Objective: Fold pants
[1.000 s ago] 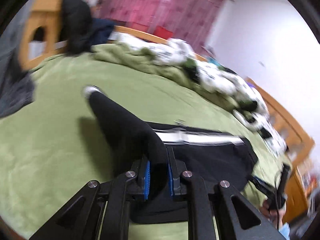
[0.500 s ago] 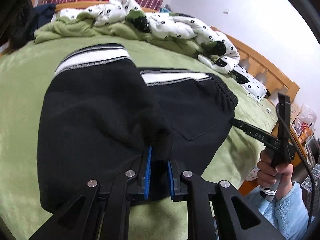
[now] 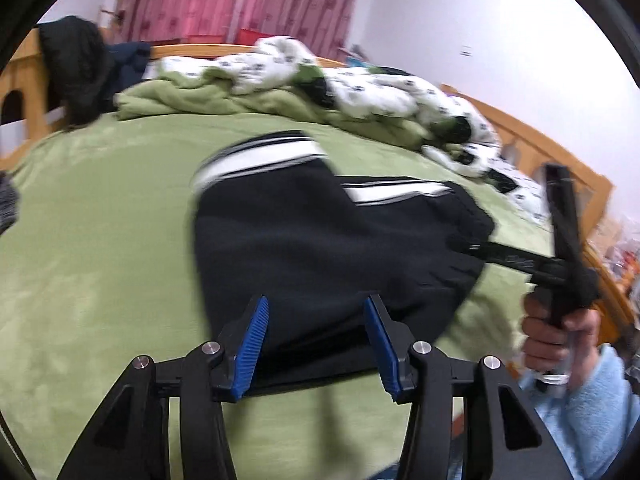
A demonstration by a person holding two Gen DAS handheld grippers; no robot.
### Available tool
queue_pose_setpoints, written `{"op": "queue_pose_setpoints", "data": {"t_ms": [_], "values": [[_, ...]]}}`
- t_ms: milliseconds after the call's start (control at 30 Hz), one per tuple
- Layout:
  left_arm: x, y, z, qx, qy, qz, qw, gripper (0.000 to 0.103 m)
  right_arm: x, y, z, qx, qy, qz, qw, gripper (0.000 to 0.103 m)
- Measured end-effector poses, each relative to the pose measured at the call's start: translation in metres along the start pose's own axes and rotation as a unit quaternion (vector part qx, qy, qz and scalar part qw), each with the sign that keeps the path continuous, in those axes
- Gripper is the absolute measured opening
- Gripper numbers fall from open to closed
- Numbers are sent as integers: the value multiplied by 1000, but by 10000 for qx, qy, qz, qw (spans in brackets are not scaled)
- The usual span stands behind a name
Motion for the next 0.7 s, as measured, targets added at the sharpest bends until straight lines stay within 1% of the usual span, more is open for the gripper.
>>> {"op": "queue_pose_setpoints", "data": {"t_ms": [67,167,233,267,400,467,500,567,633,700], "values": [[-2,21,2,169,89,-335,9993,47,-6,17,-1,-21,67,-264,9996,47],[-8,49,5,424,163,-692,9966,47,-15,45,0,-47,205,-638,9977,47],[-11,61,8,485,180,-955,9941,47,-18,60,2,-26,265,-771,9967,47],[-13,70,10,535,217,-1145,9917,47,-20,67,3,-6,294,-821,9962,47],[-21,89,13,838,370,-1300,9873,47,-26,84,4,30,265,-837,9961,47],[-20,92,11,840,352,-1410,9858,47,-26,86,3,-44,300,-962,9949,47],[-20,93,10,829,311,-1523,9844,47,-26,87,2,-77,313,-1015,9943,47],[-21,96,9,822,306,-1590,9834,47,-28,89,2,-88,321,-1079,9936,47],[-25,97,9,892,373,-1563,9830,47,-33,95,3,-72,424,-1167,9922,47],[-31,101,10,1010,512,-1541,9815,47,-38,102,4,-39,497,-1152,9921,45]]}}
Point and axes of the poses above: each gripper's, at about its wrist camera, not at the fingertips, and x roughly against the way its jaws point, y to its left, z to its underside, the point moved 1 cm from there along -x, roughly the way its jaws point, and after that the axes turned 1 degree about -z, right-handed, at the moved point
